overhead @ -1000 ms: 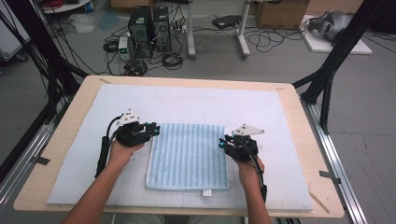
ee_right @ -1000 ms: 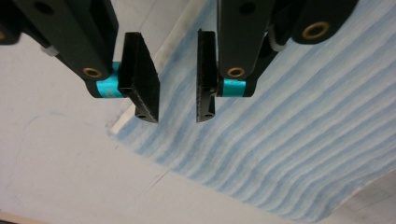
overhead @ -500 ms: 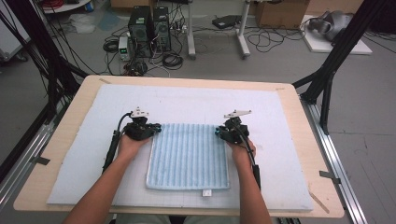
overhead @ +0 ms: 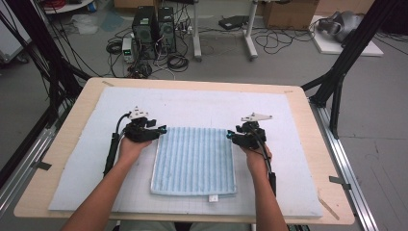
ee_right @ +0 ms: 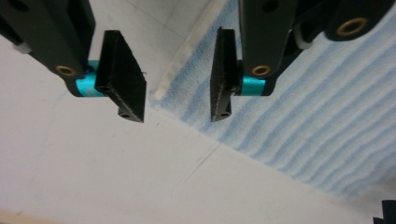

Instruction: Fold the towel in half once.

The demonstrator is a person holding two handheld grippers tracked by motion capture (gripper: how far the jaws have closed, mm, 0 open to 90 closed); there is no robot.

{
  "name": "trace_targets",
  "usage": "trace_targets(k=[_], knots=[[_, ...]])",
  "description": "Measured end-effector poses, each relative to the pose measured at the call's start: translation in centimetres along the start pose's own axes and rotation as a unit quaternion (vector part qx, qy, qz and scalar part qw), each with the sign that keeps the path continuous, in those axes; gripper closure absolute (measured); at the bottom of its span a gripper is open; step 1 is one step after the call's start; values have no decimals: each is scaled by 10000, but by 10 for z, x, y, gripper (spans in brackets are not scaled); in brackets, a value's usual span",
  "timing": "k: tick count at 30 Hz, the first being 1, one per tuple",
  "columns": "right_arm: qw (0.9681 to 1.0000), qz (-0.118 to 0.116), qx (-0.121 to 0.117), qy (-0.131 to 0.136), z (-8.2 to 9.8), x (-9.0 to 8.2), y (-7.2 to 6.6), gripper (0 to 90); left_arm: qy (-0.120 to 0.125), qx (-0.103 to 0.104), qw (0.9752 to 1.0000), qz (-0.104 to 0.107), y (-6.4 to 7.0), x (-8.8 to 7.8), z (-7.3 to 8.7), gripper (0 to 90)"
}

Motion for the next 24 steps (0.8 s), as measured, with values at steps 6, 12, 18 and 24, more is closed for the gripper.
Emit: trace_targets(k=[6, 12, 18, 24], knots=[[9989, -76, -72, 449, -2, -36, 2, 285, 469, 16, 9983, 358, 10, -23, -12, 165], [9977, 42, -271, 622, 4, -56, 7, 169, 669, 189, 9965, 461, 17, -40, -15, 166], [9971, 89, -275, 698, 7, -65, 11, 119, 749, 114, 9960, 466, 16, -53, -8, 166], [9967, 96, -267, 764, 7, -66, 10, 119, 781, 129, 9960, 406, 14, -58, -5, 167]])
Point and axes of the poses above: each handheld gripper's, and its own axes: x roughly forward along the jaws, z roughly out of its underside, y roughly to its right, the point moved 5 cm from there along x, roughly forward along the jaws, and after that the axes turned 4 degrees about z, right-handed, at the moved point
